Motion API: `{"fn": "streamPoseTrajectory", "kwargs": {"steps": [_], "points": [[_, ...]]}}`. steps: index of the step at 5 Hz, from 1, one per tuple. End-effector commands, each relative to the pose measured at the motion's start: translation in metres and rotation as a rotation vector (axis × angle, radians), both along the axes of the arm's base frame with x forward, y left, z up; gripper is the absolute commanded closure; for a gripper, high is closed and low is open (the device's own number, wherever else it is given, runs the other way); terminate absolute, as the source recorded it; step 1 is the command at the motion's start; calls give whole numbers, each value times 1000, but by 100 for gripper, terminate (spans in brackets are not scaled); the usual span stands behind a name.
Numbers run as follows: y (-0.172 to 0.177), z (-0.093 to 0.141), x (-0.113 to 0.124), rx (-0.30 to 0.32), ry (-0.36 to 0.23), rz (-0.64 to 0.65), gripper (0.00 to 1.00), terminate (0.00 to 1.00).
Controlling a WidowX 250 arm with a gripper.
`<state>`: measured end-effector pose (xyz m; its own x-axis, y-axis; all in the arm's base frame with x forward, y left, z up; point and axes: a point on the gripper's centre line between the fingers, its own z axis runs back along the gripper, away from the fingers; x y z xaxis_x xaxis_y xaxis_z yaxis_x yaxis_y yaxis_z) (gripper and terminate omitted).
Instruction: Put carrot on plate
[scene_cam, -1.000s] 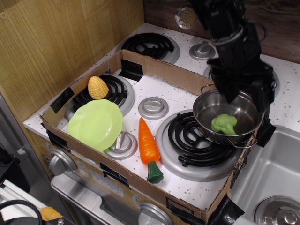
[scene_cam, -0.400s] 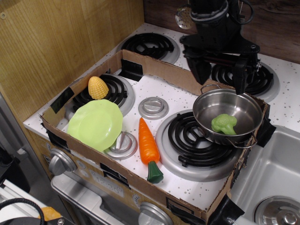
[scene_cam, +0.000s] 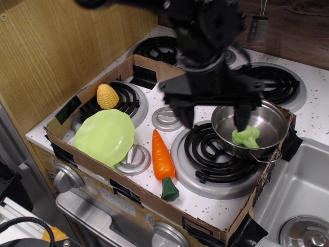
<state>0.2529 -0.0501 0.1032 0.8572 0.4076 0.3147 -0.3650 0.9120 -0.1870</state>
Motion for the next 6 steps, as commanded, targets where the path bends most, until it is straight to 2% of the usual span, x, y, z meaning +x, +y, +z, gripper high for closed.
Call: {"fn": "streamPoseTrajectory", "kwargs": {"steps": [1, 2, 4, 5, 6], "points": [[8, -8, -9, -52, 61, 195, 0, 0], [17, -17, -13, -77, 124, 232, 0, 0], [31, -34, -25, -66, 174, 254, 0, 0], [34, -40, -29, -51, 167, 250, 0, 0], [37, -56, -24, -68, 156, 226, 0, 0]]}}
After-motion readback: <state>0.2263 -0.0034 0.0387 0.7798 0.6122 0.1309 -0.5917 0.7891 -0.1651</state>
